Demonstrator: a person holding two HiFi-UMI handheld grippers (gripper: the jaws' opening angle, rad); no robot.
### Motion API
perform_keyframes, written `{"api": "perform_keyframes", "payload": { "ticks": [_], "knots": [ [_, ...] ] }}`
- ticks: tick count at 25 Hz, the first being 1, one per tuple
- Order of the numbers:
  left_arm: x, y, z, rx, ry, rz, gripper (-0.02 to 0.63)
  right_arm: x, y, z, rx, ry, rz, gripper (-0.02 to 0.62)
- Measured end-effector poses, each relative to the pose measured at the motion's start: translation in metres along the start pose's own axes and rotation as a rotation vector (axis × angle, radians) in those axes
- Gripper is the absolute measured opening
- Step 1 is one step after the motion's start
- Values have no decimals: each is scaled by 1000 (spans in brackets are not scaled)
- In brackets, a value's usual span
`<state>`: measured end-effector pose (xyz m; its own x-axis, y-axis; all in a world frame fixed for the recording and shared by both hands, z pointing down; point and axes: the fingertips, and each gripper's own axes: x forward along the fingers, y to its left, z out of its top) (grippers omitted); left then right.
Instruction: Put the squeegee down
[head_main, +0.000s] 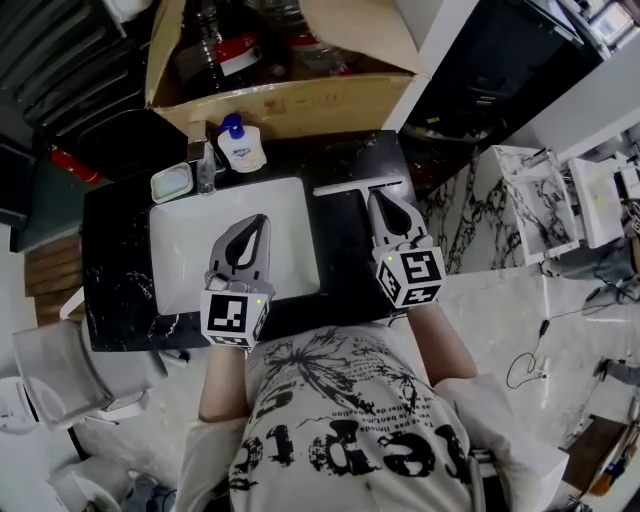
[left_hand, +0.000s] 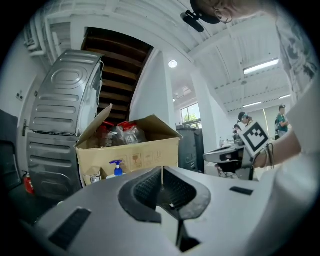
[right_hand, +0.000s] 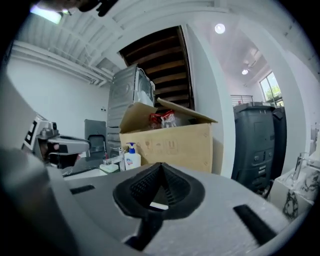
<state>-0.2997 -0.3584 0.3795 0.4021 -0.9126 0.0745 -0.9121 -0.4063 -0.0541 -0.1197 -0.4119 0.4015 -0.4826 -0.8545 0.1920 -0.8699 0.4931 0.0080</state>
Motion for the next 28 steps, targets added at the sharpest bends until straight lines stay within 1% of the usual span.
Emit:
{"api": "perform_keyframes", "payload": {
  "ticks": [5, 8, 10, 15, 21, 28],
  "knots": [
    [-5, 4, 12, 9, -20, 12, 11, -16, 24, 26, -89, -92, 74, -8],
    [-8, 3, 18, 14, -28, 13, 11, -26, 34, 36, -92, -144, 120, -8],
    [-9, 2, 23, 16, -27, 15, 11, -28, 38, 38, -85, -158, 136, -8],
    [-12, 1, 24, 29, -43, 11, 11, -29, 37, 31, -66, -149, 139, -9],
    [-15, 0, 22, 21, -42, 15, 11, -29, 38, 25, -62, -126, 142, -9],
    [-20, -1, 23, 14, -36, 22, 11, -32, 42, 28, -91, -131, 132, -9]
  ]
}}
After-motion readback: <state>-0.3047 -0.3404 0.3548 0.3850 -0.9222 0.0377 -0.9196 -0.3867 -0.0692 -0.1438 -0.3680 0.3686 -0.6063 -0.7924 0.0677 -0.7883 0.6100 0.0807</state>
